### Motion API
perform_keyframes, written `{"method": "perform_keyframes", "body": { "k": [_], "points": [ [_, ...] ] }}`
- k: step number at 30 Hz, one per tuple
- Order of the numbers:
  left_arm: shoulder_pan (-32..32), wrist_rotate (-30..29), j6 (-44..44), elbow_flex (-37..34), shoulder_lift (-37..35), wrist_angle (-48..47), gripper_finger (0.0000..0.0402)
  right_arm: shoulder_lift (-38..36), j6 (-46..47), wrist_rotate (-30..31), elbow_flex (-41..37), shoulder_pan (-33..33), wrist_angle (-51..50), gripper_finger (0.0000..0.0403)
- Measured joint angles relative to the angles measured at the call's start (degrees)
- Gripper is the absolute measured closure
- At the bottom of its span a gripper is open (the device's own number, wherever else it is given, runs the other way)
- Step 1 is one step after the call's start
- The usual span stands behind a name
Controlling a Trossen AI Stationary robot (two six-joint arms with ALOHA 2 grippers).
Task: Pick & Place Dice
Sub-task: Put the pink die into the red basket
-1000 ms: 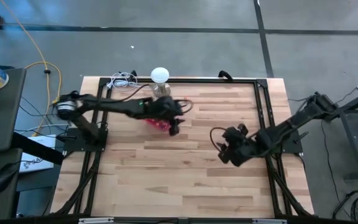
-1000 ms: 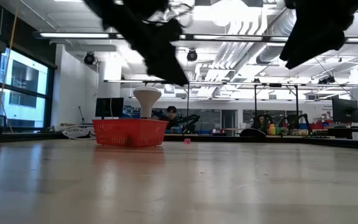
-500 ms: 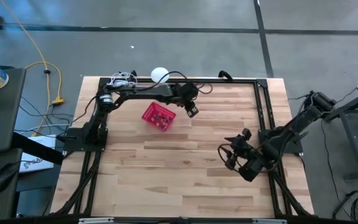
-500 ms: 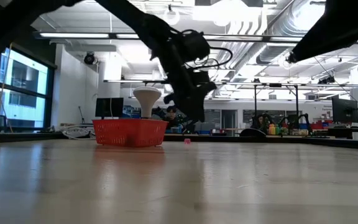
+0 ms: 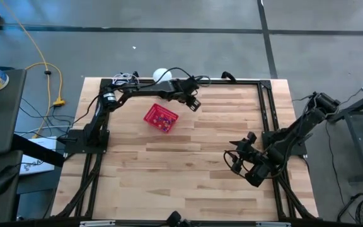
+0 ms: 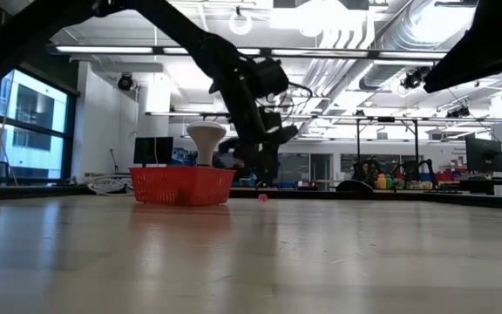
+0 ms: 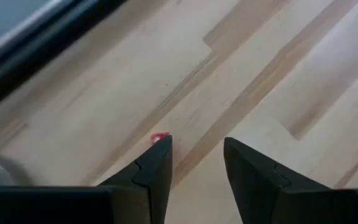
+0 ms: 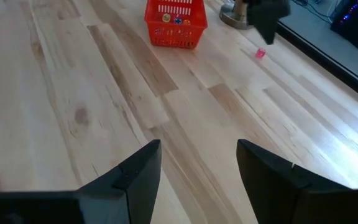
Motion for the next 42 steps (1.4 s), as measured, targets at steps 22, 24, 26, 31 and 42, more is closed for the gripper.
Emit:
{"method": "perform_keyframes", "body": {
  "k": [22, 24, 26, 31, 42],
  "points": [
    [0.84, -1.48, 1.70, -0.04, 4.60, 0.21, 0.0262, 0.00, -0.22, 0.87, 0.00, -0.02, 0.33, 0.0202],
    [0.82, -1.64, 2.07, -0.02, 5.12, 1.51, 0.0262, 0.01, -0.23, 0.83, 0.02, -0.01, 0.36, 0.0202],
    [0.84, -1.80, 2.09, -0.02, 5.13, 1.02, 0.0262, 0.02, -0.22, 0.85, 0.02, -0.02, 0.39, 0.0202],
    [0.97, -2.08, 2.17, -0.02, 5.11, 1.19, 0.0262, 0.02, -0.24, 0.87, 0.02, -0.02, 0.37, 0.0202],
    [1.54, -1.78, 4.06, 0.00, 5.46, 1.72, 0.0262, 0.02, -0.28, 1.04, 0.02, -0.01, 0.24, 0.0202]
  ]
}}
